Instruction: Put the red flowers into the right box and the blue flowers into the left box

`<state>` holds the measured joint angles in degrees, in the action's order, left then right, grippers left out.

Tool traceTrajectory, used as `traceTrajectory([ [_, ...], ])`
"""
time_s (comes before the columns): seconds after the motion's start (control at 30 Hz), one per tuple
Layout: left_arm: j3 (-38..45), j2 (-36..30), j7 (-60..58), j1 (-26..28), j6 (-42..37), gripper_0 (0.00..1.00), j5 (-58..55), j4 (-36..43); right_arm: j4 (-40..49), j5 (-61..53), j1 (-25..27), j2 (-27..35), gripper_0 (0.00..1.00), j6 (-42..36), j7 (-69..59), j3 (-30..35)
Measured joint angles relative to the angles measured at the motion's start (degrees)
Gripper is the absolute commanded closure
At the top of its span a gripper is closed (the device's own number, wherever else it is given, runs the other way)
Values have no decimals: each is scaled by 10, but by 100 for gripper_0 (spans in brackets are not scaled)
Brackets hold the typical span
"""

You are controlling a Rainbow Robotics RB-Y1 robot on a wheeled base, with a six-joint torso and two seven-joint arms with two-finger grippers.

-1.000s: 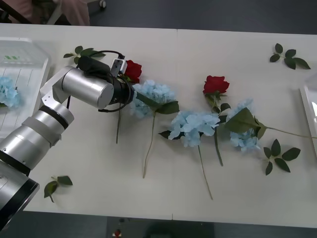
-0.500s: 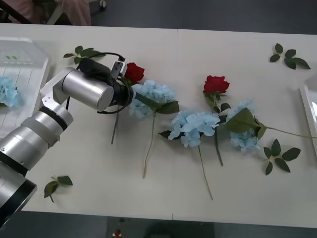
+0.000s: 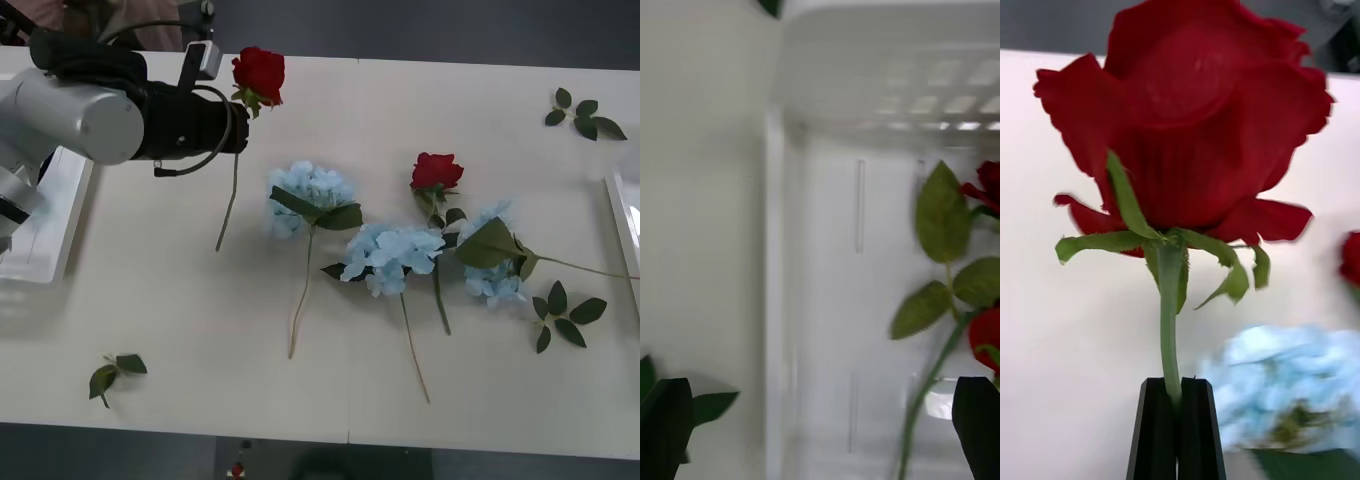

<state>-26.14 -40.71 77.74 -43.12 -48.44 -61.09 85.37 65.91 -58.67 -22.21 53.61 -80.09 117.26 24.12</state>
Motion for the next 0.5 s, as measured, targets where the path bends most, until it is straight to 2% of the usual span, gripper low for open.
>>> traceTrajectory([
  [0.1, 25, -8, -28, 2, 0, 100, -82, 34, 5, -49, -28, 0, 0, -37, 1, 0],
  [0.23, 54, -7, -104, 11, 15, 100, -111, 75, 6, -90, -64, -1, 0, -52, 42, 0],
  [0.4, 59, 39, -147, 13, 72, 100, -89, 92, 11, -119, -102, -41, 0, -105, 184, 29],
  [0.5, 59, 89, -176, 13, 85, 100, -39, 92, 12, -141, -119, -81, 0, -136, 202, 69],
])
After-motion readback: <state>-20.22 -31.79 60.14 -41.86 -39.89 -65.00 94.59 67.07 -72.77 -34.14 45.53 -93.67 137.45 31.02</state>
